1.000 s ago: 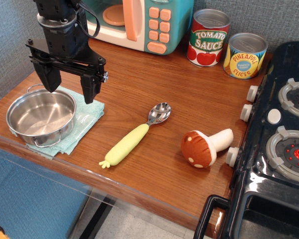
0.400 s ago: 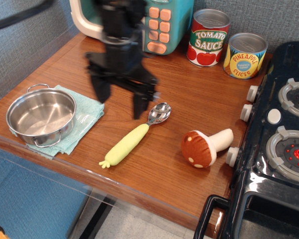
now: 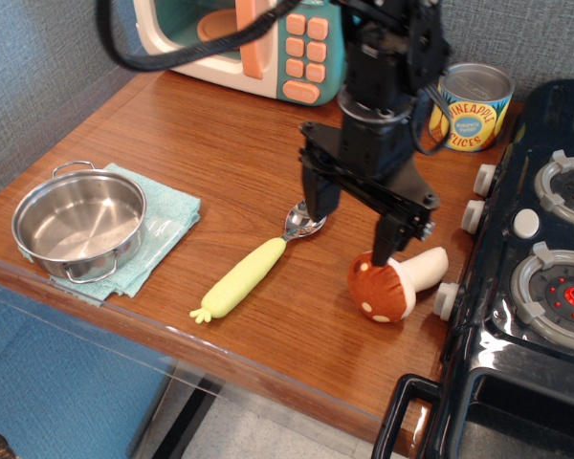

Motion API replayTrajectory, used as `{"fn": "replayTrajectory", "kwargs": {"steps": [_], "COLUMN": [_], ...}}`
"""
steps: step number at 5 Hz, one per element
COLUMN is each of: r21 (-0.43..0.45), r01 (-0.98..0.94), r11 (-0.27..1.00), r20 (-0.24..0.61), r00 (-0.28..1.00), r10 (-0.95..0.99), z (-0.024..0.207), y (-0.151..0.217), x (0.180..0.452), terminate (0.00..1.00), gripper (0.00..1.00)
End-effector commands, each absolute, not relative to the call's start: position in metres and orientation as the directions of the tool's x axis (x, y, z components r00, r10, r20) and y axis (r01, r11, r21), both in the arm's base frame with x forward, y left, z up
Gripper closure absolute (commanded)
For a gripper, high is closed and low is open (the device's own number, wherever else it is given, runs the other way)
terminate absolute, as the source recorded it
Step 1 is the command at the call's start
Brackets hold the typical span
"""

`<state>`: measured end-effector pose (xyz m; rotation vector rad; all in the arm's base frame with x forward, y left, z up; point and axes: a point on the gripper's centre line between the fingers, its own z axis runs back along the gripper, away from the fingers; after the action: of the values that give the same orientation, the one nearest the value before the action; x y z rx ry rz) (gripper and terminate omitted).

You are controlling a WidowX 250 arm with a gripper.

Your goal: Put the mushroom shape in the silver pot.

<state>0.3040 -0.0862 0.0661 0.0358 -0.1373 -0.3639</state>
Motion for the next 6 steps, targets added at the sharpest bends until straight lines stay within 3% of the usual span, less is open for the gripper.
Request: {"fn": "replayTrajectory", "kwargs": {"steps": [1,2,3,4,5,6], "r21": [0.016,-0.011,-0.03,-0.021,0.02,0.048], "r01": [0.385,0.374,0.351,0.33,0.263,0.099], "r11": [0.923,0.927,0.936,0.944,0.964,0.994], "r20": [0.121,0.092,0.093,0.129,0.185,0.195], "r00": [0.915,0.924,0.933,0.937,0.947,0.975], "r10": [-0.384,-0.371,-0.347,-0.325,-0.262,-0.106], "z": [0.056,0.046,0.041,0.058,0.09,0.114], "y": [-0.104,-0.106,-0.102,-0.091,-0.056,-0.007], "x": [0.301,0.3,0.302,0.305,0.308,0.295], "terminate": [0.0,0.0,0.0,0.0,0.0,0.0], "gripper": [0.0,0.0,1.0,1.0,1.0,1.0]}}
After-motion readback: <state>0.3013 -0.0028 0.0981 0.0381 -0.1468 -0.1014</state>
